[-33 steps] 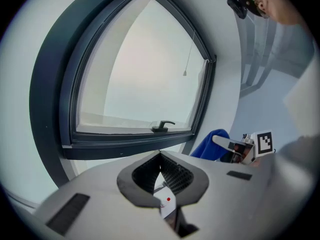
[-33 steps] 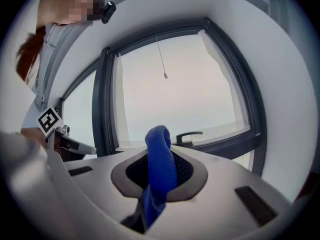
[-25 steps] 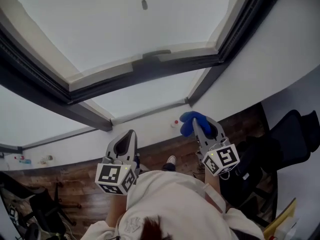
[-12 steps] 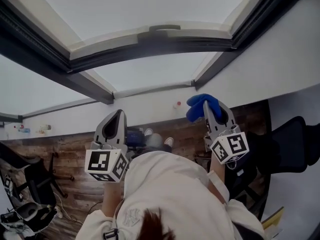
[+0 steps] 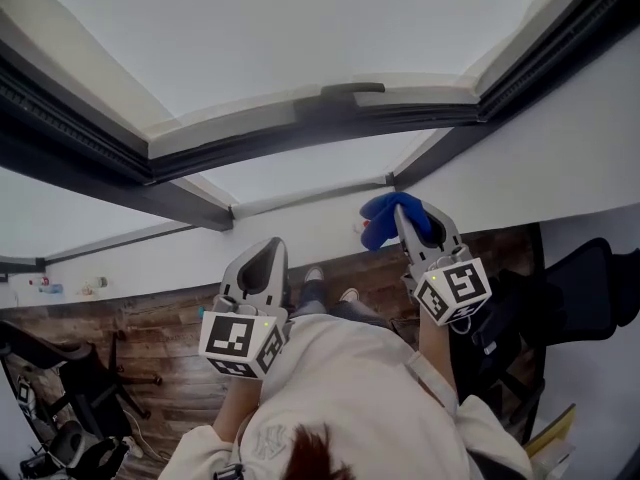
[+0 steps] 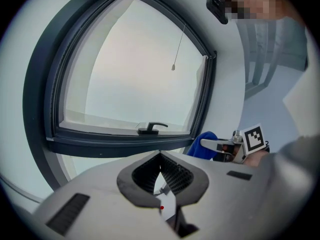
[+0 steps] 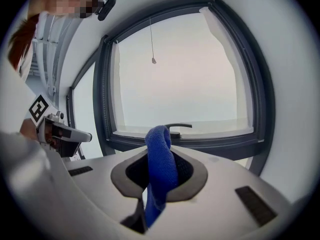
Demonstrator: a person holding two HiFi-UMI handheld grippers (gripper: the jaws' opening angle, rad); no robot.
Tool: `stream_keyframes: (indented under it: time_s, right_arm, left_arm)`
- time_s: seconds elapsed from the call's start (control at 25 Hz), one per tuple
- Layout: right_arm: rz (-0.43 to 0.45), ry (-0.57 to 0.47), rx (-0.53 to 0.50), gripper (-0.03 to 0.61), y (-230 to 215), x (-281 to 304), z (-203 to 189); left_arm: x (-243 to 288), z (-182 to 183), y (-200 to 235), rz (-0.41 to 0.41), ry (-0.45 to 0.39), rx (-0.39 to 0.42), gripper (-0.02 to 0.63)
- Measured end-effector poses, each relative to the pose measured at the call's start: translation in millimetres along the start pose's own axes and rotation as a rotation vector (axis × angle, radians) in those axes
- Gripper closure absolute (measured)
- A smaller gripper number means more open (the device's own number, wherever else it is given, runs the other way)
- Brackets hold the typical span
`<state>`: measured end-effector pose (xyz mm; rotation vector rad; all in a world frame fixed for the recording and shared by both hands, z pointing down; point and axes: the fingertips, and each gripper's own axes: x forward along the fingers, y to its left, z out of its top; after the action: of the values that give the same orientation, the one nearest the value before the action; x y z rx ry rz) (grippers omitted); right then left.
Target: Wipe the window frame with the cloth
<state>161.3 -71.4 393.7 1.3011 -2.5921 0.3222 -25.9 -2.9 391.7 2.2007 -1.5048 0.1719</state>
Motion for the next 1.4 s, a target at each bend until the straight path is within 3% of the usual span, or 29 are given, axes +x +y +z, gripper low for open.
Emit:
stream_keyframes:
  time_s: [0.28, 0.6, 0.92, 1.08, 1.2, 1.4]
  right_arm:
    - [0.045, 0.055, -0.05, 0.529, 17, 44, 1]
    - [0.066, 0.024, -0.147, 0.529, -8, 113, 27]
    - [0.173, 0.144, -0.24, 0.529, -11, 195, 7]
    - [0.194, 0.191, -0.294, 0.529, -14, 211, -12]
    - [0.183, 0.171, -0.339, 0.531, -17, 213, -15]
    - [0.168, 0.163, -0.442, 0.531, -15, 214, -16]
  left_arm:
    - [12, -18, -2, -0.07, 0.07, -0.053, 0.609]
    - [14, -19, -9, -0.046, 0.07, -0.053, 0.609]
    - [34, -10, -29, -0.007, 0.041, -0.121, 0.609]
    - [40, -4, -24, 0.052, 0.019, -0.138, 0.609]
    - [44, 5, -22, 0.083, -0.011, -0.13, 0.609]
    - [50, 14, -25, 0.091, -0.04, -0.108, 0.609]
